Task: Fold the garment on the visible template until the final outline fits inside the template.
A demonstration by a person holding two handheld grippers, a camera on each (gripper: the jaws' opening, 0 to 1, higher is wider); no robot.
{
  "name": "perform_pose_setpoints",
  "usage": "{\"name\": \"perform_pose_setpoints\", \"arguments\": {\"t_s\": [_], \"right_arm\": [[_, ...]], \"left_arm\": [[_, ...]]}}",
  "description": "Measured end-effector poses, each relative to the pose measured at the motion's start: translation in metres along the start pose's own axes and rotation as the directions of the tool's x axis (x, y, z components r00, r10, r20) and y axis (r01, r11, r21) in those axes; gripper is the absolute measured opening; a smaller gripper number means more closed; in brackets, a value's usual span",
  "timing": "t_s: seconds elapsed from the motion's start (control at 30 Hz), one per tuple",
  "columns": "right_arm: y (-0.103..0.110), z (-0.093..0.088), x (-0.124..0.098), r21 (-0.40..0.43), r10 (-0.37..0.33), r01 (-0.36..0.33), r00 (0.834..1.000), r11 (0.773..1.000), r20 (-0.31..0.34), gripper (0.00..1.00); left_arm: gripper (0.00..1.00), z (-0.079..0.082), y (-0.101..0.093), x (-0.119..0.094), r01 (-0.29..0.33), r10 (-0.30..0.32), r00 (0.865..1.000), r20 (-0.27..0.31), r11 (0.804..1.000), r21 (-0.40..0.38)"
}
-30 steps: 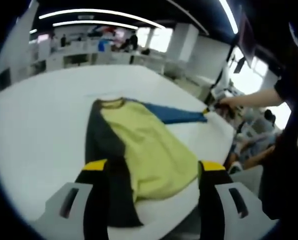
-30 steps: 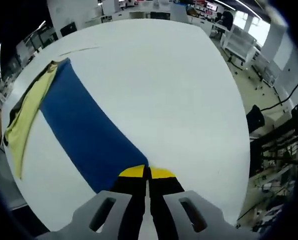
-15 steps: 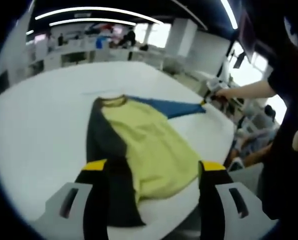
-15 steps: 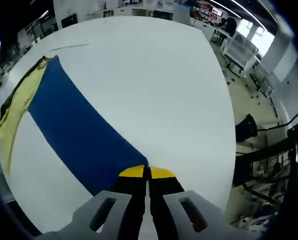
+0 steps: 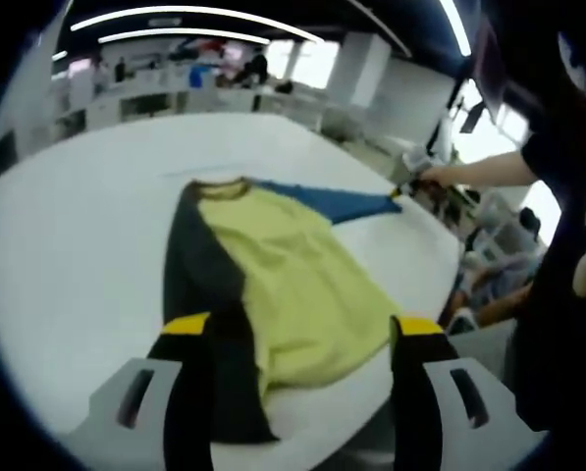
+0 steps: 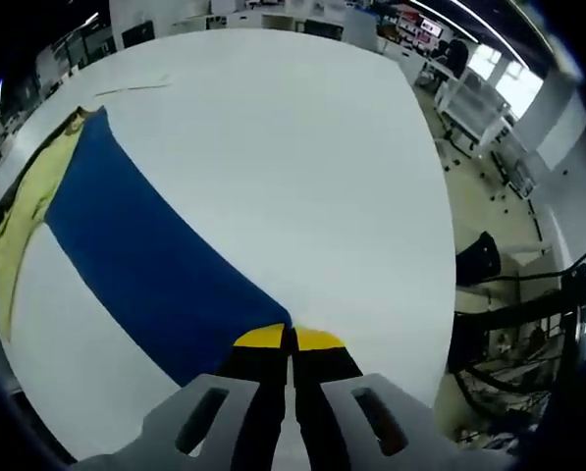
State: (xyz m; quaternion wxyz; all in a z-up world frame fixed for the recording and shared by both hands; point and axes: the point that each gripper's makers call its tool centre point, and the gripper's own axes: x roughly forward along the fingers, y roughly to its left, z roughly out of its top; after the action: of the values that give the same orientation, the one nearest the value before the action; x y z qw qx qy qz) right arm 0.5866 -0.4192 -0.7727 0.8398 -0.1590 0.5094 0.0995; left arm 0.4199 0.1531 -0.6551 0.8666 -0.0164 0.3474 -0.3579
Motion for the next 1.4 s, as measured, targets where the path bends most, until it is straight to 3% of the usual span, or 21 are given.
{"name": "perform_pose_setpoints", "arguments": {"t_s": [0.63, 0.87, 0.93, 1.0, 1.1, 1.27, 1.4], "right_arm": [[0.008, -0.001, -0.004, 0.007, -0.008, 0.008, 1.000, 1.000, 0.007, 0.02], [0.003, -0.001, -0.006, -0.026, -0.057, 0.058, 0.998, 0.998, 0.029, 0.07], [-0.005, -0.002, -0.008, -0.019, -0.104, 0.105, 0.994, 0.994, 0.021, 0.11], [-0.008, -0.004, -0.011, -0.042, -0.134, 0.134, 0.991, 0.990, 0.012, 0.09], [-0.015, -0.001, -0.018, -0.121, -0.196, 0.200, 0.980, 0.972, 0.042, 0.08], [-0.027, 0.007, -0.029, -0.103, -0.238, 0.248, 0.966, 0.963, 0.101, 0.12], [-0.013, 0.012, -0.043, -0.085, -0.220, 0.235, 0.963, 0.968, 0.157, 0.14]], "left_arm": [[0.69, 0.004, 0.000, 0.004, 0.004, -0.004, 1.000, 0.004, 1.000, 0.008], [0.69, 0.003, -0.001, 0.003, 0.003, -0.003, 1.000, 0.005, 1.000, 0.007], [0.69, 0.003, -0.001, 0.002, 0.002, -0.002, 1.000, 0.005, 1.000, 0.007], [0.69, 0.002, -0.001, 0.001, 0.000, 0.000, 1.000, 0.005, 1.000, 0.006], [0.69, 0.001, -0.002, -0.001, -0.001, 0.001, 1.000, 0.005, 1.000, 0.006], [0.69, 0.002, -0.003, -0.003, 0.002, -0.002, 1.000, 0.010, 1.000, 0.009], [0.69, 0.005, -0.005, -0.005, 0.008, -0.009, 1.000, 0.015, 1.000, 0.015]]}}
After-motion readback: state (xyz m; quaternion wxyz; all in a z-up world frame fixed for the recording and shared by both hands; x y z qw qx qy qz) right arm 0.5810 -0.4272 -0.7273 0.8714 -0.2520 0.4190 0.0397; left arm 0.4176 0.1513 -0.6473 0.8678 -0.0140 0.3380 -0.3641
